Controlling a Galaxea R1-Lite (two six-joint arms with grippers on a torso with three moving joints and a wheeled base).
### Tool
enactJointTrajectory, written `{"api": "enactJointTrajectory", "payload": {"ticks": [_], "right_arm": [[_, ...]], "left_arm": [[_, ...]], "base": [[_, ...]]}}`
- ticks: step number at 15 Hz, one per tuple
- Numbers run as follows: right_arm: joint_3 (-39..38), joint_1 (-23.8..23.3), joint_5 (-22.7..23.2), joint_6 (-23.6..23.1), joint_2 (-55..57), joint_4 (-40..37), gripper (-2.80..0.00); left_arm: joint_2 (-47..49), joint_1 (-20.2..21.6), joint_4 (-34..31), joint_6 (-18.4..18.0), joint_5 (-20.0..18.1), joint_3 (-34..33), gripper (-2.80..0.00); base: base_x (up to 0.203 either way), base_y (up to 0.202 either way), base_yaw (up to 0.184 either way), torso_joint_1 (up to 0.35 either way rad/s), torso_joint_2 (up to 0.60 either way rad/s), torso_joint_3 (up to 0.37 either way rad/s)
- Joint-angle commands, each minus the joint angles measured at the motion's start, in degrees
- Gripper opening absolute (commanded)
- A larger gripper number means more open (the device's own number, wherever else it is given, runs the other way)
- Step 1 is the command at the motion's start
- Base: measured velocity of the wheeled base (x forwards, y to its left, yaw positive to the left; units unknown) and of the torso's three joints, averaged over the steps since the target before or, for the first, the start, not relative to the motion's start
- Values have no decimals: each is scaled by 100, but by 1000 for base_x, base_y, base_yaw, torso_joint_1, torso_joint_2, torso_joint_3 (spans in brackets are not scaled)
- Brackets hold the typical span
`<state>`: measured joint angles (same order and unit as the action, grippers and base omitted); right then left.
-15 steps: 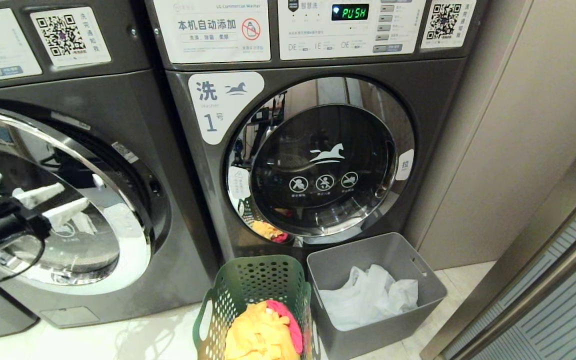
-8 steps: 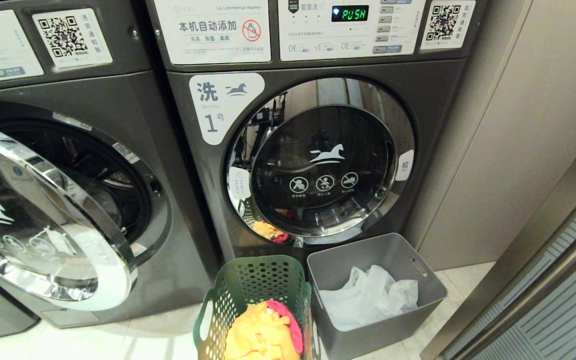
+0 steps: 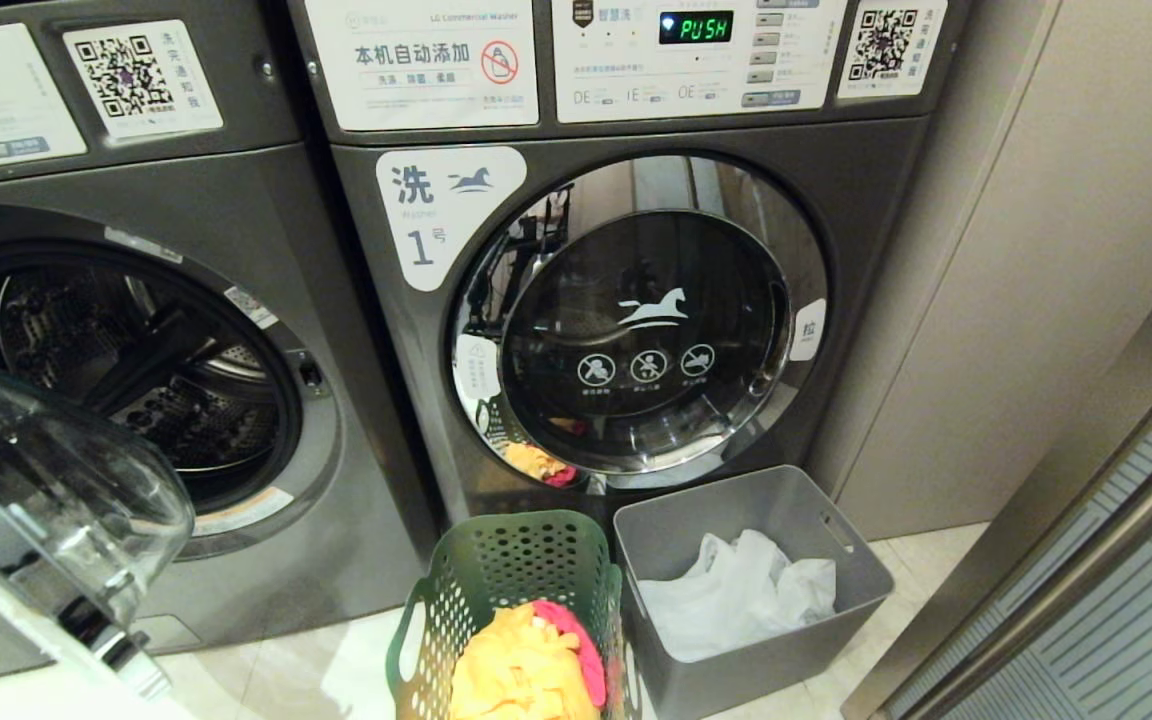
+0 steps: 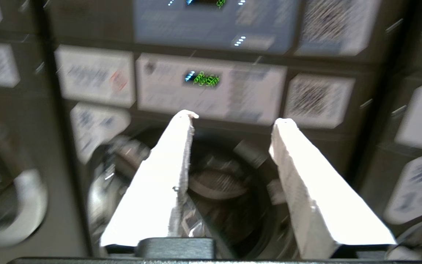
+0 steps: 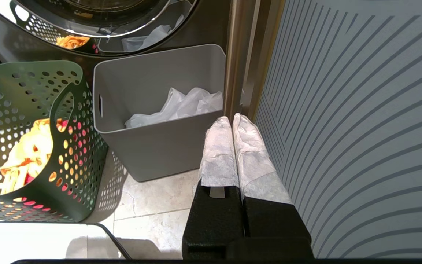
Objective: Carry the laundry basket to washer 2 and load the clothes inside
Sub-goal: Open the lid of the washing machine
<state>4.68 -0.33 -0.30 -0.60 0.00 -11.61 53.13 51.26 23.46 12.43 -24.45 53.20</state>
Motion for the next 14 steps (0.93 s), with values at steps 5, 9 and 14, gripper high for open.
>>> {"api": "enactJointTrajectory", "payload": {"ticks": [5, 9, 14], "right_arm": [[-1, 7, -3, -2, 2, -8, -280], [-2, -2, -5, -2, 0, -8, -280], [-2, -2, 4, -2, 0, -8, -280]], "left_arm": [[936, -2136, -4770, -2049, 2493, 1423, -280], [1828, -2804, -5523, -1547, 5667, 1469, -280], [2751, -2682, -5567, -378, 7678, 1675, -280]], "base": [[0, 0, 0, 0, 0, 0], [0, 0, 0, 0, 0, 0], [0, 0, 0, 0, 0, 0]]}}
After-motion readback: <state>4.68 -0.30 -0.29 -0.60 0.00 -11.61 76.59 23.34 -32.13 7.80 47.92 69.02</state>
